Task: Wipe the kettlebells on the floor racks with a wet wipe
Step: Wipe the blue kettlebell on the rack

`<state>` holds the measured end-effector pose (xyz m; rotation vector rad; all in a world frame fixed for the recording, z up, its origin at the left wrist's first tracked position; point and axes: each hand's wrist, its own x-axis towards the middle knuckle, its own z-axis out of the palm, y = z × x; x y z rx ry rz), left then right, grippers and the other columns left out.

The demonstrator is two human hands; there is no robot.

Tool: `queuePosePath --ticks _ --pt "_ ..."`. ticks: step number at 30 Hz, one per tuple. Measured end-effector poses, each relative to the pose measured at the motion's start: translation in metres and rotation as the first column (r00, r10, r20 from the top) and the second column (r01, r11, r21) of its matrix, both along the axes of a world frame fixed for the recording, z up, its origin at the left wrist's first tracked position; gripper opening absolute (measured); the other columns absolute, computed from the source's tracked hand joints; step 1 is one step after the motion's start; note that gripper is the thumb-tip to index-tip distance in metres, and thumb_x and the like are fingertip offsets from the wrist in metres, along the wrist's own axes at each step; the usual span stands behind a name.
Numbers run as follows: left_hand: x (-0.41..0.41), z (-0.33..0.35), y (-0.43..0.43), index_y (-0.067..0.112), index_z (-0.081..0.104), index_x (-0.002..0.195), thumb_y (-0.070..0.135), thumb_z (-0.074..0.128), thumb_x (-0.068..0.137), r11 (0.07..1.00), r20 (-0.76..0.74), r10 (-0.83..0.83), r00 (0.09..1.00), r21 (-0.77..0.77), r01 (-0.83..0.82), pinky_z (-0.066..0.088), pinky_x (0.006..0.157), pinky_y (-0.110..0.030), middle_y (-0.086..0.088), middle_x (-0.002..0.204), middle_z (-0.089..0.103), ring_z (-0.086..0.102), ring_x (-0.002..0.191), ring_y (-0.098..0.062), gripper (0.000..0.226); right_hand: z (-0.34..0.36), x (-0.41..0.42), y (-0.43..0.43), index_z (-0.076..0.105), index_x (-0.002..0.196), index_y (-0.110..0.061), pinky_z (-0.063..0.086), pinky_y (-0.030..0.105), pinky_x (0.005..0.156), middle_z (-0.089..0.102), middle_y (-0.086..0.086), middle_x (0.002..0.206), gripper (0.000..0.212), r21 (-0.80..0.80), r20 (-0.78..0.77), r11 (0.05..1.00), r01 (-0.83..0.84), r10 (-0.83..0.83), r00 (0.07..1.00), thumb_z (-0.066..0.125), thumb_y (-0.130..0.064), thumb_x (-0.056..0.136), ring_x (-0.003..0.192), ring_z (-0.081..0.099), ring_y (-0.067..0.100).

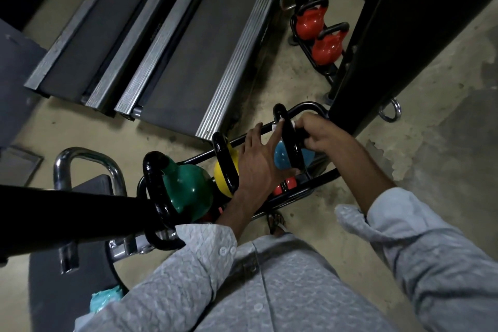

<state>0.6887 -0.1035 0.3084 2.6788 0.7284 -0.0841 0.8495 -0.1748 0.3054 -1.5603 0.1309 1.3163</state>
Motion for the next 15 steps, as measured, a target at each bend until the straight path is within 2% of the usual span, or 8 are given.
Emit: queuePosePath --ticks 2,4,6,7,9,11,13,15 --pt "0.000 0.000 0.000 0.042 0.009 0.160 0.074 0.077 0.065 1.000 0.004 0.002 1.000 0.005 -0.002 0.033 0.113 -0.052 -0.021 0.161 0.025 0.027 0.148 -0.038 0.121 -0.006 0.003 0.006 0.066 0.116 0.008 0.053 0.039 0.101 0.074 0.018 0.112 0.043 0.042 -0.031 0.998 0.045 -0.043 0.999 0.040 0.001 0.082 0.109 0.071 0.026" --pt "0.000 0.001 0.000 0.042 0.010 0.160 0.073 0.077 0.065 1.000 0.010 0.000 1.000 0.011 0.000 0.034 0.113 -0.051 -0.021 0.161 0.025 0.027 0.148 -0.038 0.121 -0.002 -0.002 0.003 0.068 0.113 0.006 0.055 0.040 0.097 0.075 0.018 0.108 0.043 0.031 -0.029 0.998 0.050 -0.050 0.998 0.045 -0.003 0.077 0.106 0.071 0.029" --pt "-0.001 0.001 -0.001 0.042 0.010 0.160 0.072 0.078 0.065 1.000 0.010 -0.002 1.000 0.015 0.001 0.034 0.113 -0.051 -0.020 0.162 0.023 0.025 0.149 -0.038 0.121 0.002 -0.012 -0.008 0.068 0.093 -0.001 0.058 0.035 0.077 0.074 0.013 0.086 0.025 -0.033 0.029 0.997 0.063 -0.062 0.998 0.045 -0.003 0.083 0.083 0.071 0.026" --pt "-0.001 0.001 -0.001 0.042 0.010 0.160 0.072 0.079 0.065 1.000 0.008 -0.001 1.000 0.016 0.001 0.033 0.113 -0.051 -0.020 0.163 0.022 0.024 0.149 -0.038 0.122 0.002 -0.016 -0.015 0.064 0.083 -0.005 0.054 0.034 0.068 0.070 0.009 0.073 0.024 -0.069 0.045 0.995 0.068 -0.065 0.997 0.041 0.000 0.088 0.072 0.068 0.022" --pt "-0.001 0.002 0.000 0.043 0.009 0.160 0.071 0.079 0.064 1.000 0.003 0.002 1.000 0.011 -0.002 0.032 0.114 -0.051 -0.019 0.164 0.021 0.024 0.150 -0.037 0.122 -0.003 -0.021 -0.023 0.060 0.074 -0.008 0.049 0.033 0.061 0.065 0.004 0.059 0.031 -0.087 0.033 0.996 0.037 -0.034 0.999 0.037 0.004 0.090 0.061 0.064 0.019" --pt "-0.001 0.002 0.000 0.043 0.009 0.160 0.071 0.080 0.064 1.000 0.005 0.003 1.000 0.004 -0.003 0.033 0.114 -0.051 -0.019 0.163 0.022 0.024 0.149 -0.037 0.122 -0.004 -0.013 -0.018 0.062 0.076 -0.005 0.050 0.033 0.065 0.064 0.009 0.067 0.025 -0.080 0.041 0.997 0.012 -0.009 0.999 0.041 0.003 0.086 0.071 0.062 0.024" --pt "-0.001 0.002 -0.001 0.042 0.010 0.160 0.071 0.080 0.063 1.000 0.008 0.003 1.000 0.010 -0.003 0.034 0.112 -0.051 -0.020 0.162 0.024 0.026 0.148 -0.037 0.123 -0.013 0.005 -0.005 0.069 0.092 0.003 0.054 0.037 0.078 0.068 0.016 0.086 0.024 -0.025 0.042 1.000 -0.012 0.013 0.999 0.048 0.001 0.081 0.086 0.064 0.030" --pt "-0.002 0.001 -0.002 0.041 0.012 0.160 0.072 0.080 0.063 1.000 0.015 0.008 1.000 0.017 -0.008 0.036 0.110 -0.052 -0.022 0.160 0.027 0.029 0.147 -0.038 0.122 -0.025 0.020 0.010 0.067 0.115 0.011 0.054 0.039 0.098 0.072 0.021 0.111 0.048 -0.005 0.017 0.999 0.034 -0.034 0.999 0.052 -0.001 0.072 0.104 0.069 0.033"
